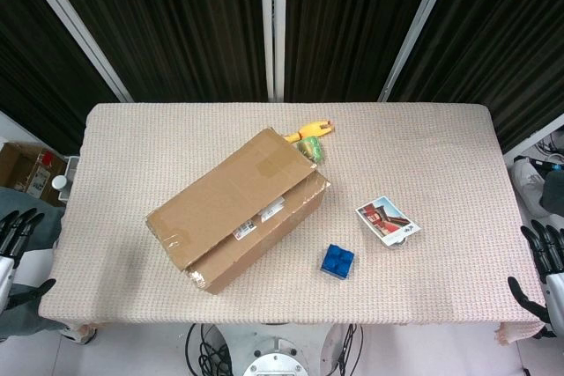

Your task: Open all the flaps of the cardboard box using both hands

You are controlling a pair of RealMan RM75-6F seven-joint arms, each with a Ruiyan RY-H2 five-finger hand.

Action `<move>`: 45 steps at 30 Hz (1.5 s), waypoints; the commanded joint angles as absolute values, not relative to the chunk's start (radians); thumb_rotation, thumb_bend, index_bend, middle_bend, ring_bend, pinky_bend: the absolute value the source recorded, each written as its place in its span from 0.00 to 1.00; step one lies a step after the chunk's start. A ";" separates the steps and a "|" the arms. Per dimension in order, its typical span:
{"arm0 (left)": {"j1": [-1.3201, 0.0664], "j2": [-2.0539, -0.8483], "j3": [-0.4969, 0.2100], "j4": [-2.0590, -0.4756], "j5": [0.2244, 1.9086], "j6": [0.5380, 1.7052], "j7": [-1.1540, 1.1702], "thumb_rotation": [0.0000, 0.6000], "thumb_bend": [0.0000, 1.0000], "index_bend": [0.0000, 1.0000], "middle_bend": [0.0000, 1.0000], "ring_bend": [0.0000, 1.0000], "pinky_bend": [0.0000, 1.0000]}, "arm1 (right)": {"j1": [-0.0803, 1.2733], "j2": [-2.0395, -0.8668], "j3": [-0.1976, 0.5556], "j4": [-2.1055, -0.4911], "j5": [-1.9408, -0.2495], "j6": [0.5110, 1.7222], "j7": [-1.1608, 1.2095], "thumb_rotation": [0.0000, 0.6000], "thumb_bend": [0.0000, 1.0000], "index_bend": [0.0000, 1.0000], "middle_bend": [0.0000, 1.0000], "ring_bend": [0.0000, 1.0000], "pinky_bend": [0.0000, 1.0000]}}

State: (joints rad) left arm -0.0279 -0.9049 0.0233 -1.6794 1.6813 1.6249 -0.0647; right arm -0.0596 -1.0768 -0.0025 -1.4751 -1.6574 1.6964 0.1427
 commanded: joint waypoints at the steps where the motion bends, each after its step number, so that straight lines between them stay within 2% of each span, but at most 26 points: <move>1: -0.029 -0.907 0.023 -1.675 1.687 1.628 -0.074 1.00 0.00 0.08 0.07 0.05 0.21 | -0.057 -1.079 0.000 -1.476 -1.659 1.695 0.141 1.00 0.25 0.00 0.00 0.00 0.00; 15: -0.061 -0.894 0.007 -1.740 1.715 1.614 -0.093 1.00 0.00 0.07 0.07 0.05 0.21 | -0.052 -1.074 0.015 -1.471 -1.631 1.677 0.152 1.00 0.25 0.00 0.00 0.00 0.00; 27: -0.206 -0.881 -0.038 -1.971 1.796 1.460 0.003 1.00 0.00 0.07 0.07 0.05 0.21 | -0.060 -1.075 0.045 -1.424 -1.555 1.661 0.200 1.00 0.25 0.00 0.00 0.00 0.00; 35: -0.322 -0.980 -0.069 -2.086 1.799 1.298 0.098 1.00 0.00 0.06 0.07 0.05 0.21 | -0.062 -1.086 0.049 -1.383 -1.529 1.637 0.244 1.00 0.25 0.00 0.00 0.00 0.00; 45: -0.436 -1.169 -0.123 -2.055 1.699 1.171 0.200 1.00 0.00 0.06 0.07 0.05 0.21 | -0.074 -1.103 0.048 -1.330 -1.515 1.630 0.296 1.00 0.25 0.00 0.00 0.00 0.00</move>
